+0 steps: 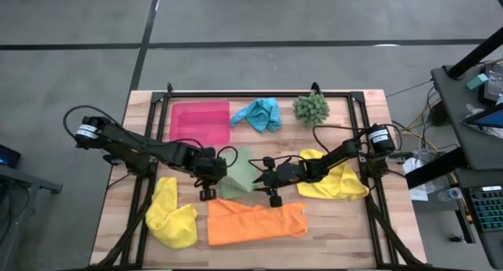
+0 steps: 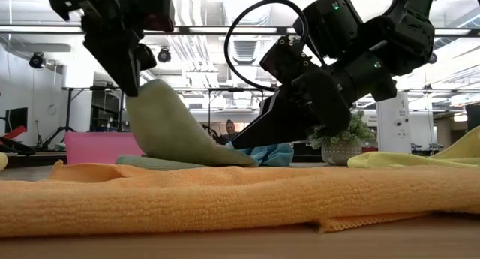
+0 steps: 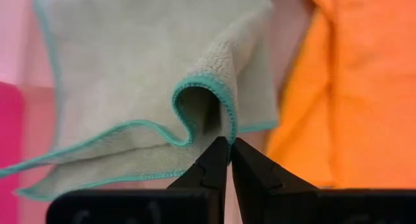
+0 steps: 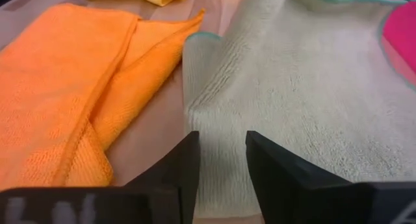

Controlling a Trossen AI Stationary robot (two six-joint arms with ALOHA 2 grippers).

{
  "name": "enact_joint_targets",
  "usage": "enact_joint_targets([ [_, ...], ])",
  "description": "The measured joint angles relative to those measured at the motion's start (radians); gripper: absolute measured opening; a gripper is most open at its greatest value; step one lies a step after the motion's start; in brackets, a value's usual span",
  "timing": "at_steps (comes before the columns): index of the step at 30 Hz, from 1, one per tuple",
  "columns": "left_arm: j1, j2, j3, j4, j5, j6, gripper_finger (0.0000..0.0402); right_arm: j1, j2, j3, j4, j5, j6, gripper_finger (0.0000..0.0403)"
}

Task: Fold microfiber towels
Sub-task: Fold the green towel

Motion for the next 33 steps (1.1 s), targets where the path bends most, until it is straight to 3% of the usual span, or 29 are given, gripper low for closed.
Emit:
enact_joint_targets([
  [8, -0.017, 0.001, -0.001, -0.004, 0.034, -0.046, 0.0027, 0.000, -0.011, 0.000, 0.003, 0.000, -0.006, 0.0096],
  [20, -0.026, 0.002, -0.001, -0.004, 0.029, -0.071, 0.0180, -0.035, -0.127, 0.000, -0.147, 0.000, 0.021, 0.0138],
  [30, -0.072, 0.007, -0.034, 0.010, 0.011, -0.126, 0.0174, -0.214, -0.155, 0.000, -0.175, 0.000, 0.053, 0.0170],
  [33, -0.083, 0.007, -0.084, 0.086, 0.010, -0.126, 0.0173, -0.257, -0.130, 0.026, -0.184, -0.025, 0.065, 0.0171],
])
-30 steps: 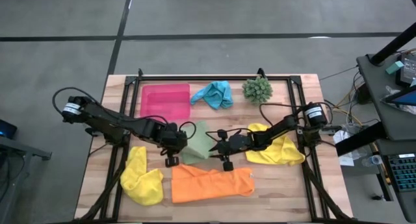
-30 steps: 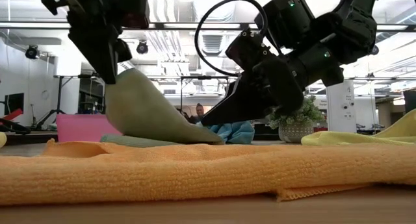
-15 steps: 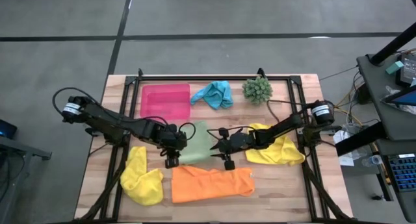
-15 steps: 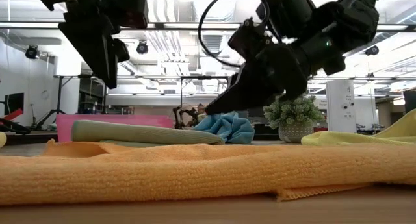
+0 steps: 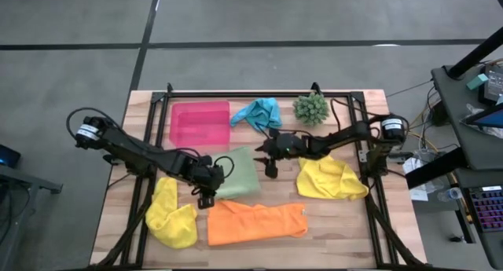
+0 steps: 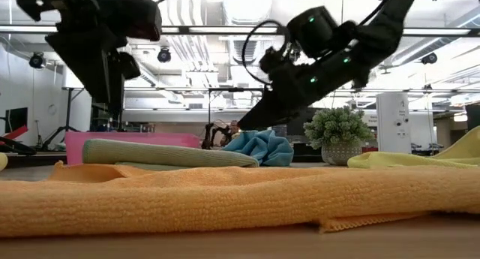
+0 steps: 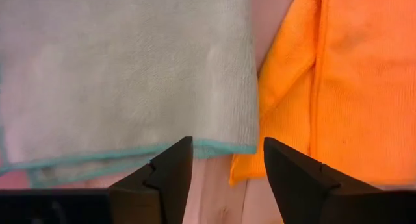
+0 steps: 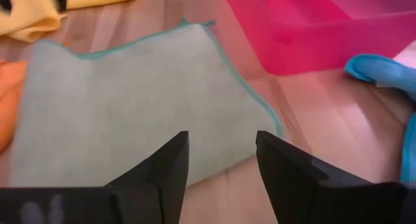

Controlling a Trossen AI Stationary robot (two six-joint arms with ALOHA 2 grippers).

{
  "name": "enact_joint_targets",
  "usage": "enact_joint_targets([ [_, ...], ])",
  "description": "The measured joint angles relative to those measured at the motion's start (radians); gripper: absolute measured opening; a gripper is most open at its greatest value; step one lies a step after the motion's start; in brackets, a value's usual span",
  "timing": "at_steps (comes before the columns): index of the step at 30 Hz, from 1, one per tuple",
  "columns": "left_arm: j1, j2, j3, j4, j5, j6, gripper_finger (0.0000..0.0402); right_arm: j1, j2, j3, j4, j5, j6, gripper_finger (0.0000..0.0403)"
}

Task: Fold microfiber towels
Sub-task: Fold the green towel

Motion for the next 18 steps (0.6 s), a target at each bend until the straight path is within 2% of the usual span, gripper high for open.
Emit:
enact_joint_targets([
  [3, -0.002, 0.000, -0.051, 0.082, 0.000, 0.000, 0.0173, -0.027, 0.037, 0.058, -0.040, -0.052, -0.015, 0.0171],
  [12, -0.004, 0.000, -0.140, 0.262, -0.004, 0.000, 0.0173, -0.087, 0.147, 0.266, -0.226, -0.066, -0.153, 0.0171],
  [18, -0.022, 0.012, -0.154, 0.297, -0.003, -0.007, 0.0173, -0.134, 0.184, 0.351, -0.299, -0.197, -0.153, 0.0171],
])
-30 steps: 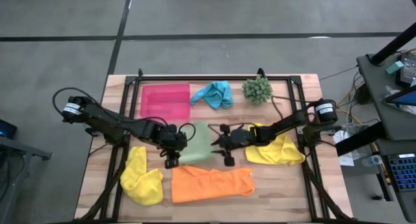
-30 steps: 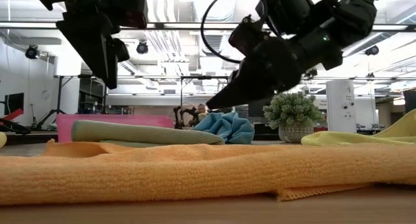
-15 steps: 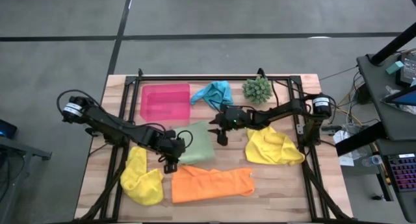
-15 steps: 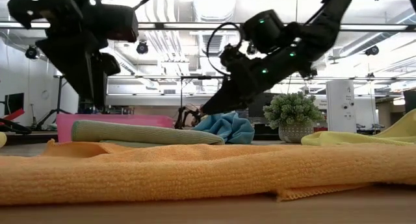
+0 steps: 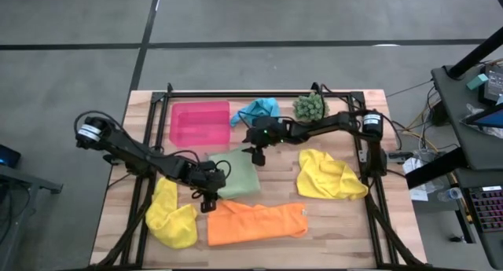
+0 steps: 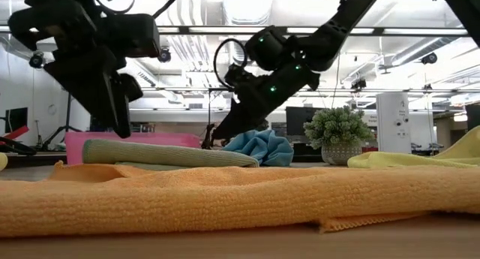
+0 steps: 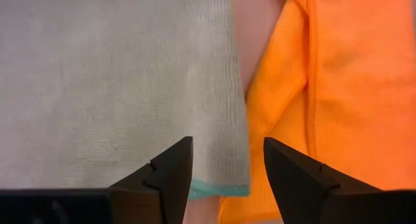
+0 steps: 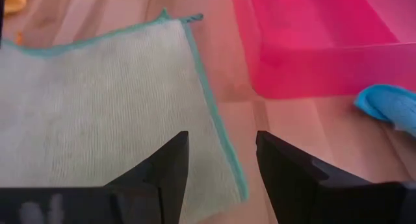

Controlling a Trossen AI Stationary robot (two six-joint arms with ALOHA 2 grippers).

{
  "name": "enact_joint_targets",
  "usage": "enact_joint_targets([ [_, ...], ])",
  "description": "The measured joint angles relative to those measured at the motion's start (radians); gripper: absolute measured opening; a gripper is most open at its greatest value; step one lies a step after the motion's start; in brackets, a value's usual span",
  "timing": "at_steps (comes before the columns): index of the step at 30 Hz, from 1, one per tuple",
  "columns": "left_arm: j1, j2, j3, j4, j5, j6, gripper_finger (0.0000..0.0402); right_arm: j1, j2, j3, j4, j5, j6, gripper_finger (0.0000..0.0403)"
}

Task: Fold microfiber towels
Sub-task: Fold the green towel

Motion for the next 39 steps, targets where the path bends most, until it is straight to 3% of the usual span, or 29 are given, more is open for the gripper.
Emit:
enact_joint_targets([
  [17, -0.016, 0.107, -0.003, 0.023, 0.020, -0.018, 0.0168, -0.017, 0.133, 0.040, 0.025, -0.025, -0.001, 0.0166],
  [21, -0.017, 0.098, -0.004, 0.017, 0.019, -0.012, 0.0135, -0.017, 0.122, 0.042, 0.020, -0.025, -0.001, 0.0134],
  [29, -0.017, 0.095, -0.004, -0.002, -0.011, 0.023, 0.0014, -0.014, 0.086, 0.038, -0.020, -0.025, -0.009, 0.0039],
  [32, -0.017, 0.095, -0.004, -0.002, -0.019, 0.035, 0.0008, -0.012, 0.080, 0.038, -0.023, -0.025, -0.009, 0.0014],
  [39, -0.017, 0.077, 0.015, -0.004, -0.035, 0.042, 0.0010, -0.010, 0.079, 0.038, -0.032, -0.025, 0.002, 0.0013],
])
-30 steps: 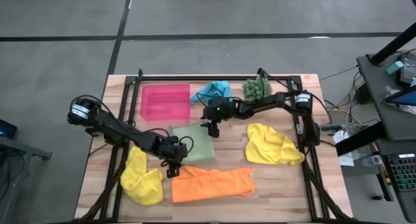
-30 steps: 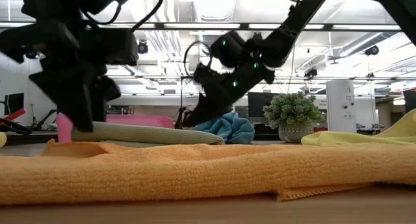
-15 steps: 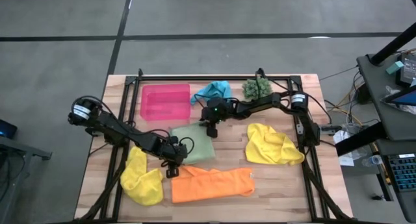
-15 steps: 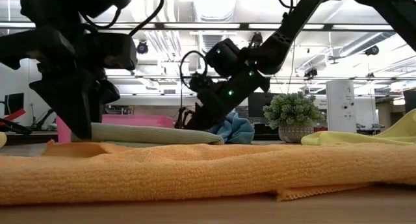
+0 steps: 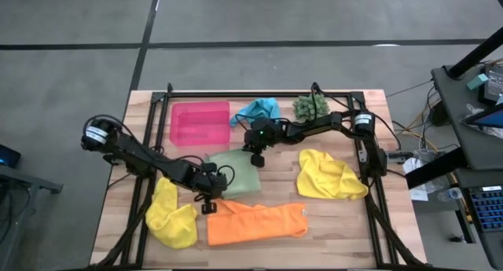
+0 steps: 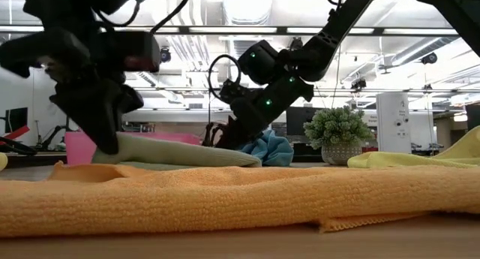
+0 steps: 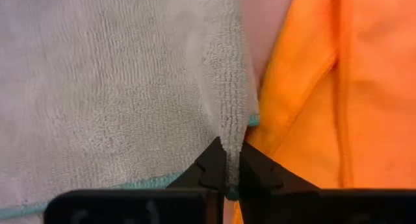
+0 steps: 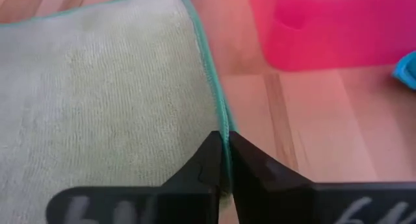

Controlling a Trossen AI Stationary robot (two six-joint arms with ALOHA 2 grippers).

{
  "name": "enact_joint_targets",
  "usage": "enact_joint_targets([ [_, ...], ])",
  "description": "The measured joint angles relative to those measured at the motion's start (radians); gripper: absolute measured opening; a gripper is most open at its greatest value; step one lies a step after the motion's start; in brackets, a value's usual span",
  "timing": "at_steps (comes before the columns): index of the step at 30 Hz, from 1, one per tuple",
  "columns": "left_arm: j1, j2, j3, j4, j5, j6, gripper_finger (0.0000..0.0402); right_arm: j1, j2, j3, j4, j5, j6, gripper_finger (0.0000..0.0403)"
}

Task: Fold microfiber towels
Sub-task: Fold the green towel

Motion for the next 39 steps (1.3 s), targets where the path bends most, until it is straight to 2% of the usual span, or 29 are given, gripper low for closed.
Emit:
enact_joint_targets([
  [4, 0.000, -0.021, 0.017, -0.016, -0.010, 0.016, 0.0010, 0.000, -0.012, 0.001, -0.001, 0.000, 0.007, 0.0013],
  [8, 0.000, -0.046, 0.034, -0.048, -0.087, 0.020, 0.0010, 0.000, -0.051, -0.013, 0.004, 0.003, 0.023, 0.0013],
  [13, 0.001, -0.064, 0.026, 0.051, -0.122, 0.052, 0.0010, 0.000, -0.087, -0.033, -0.018, 0.012, 0.026, 0.0013],
  [18, 0.000, -0.015, 0.012, 0.216, -0.122, 0.129, 0.0010, 0.000, -0.093, -0.042, -0.024, 0.013, 0.039, 0.0013],
  [29, 0.001, 0.071, 0.011, 0.247, -0.105, 0.125, 0.0012, 0.000, -0.093, -0.061, -0.058, 0.012, 0.052, 0.0013],
  [33, 0.003, 0.071, 0.013, 0.246, -0.103, 0.123, 0.0039, 0.000, -0.093, -0.061, -0.061, 0.012, 0.052, 0.0028],
  [39, 0.011, 0.043, 0.020, 0.205, -0.098, 0.073, 0.0115, 0.000, -0.094, -0.061, -0.077, 0.012, 0.052, 0.0094],
])
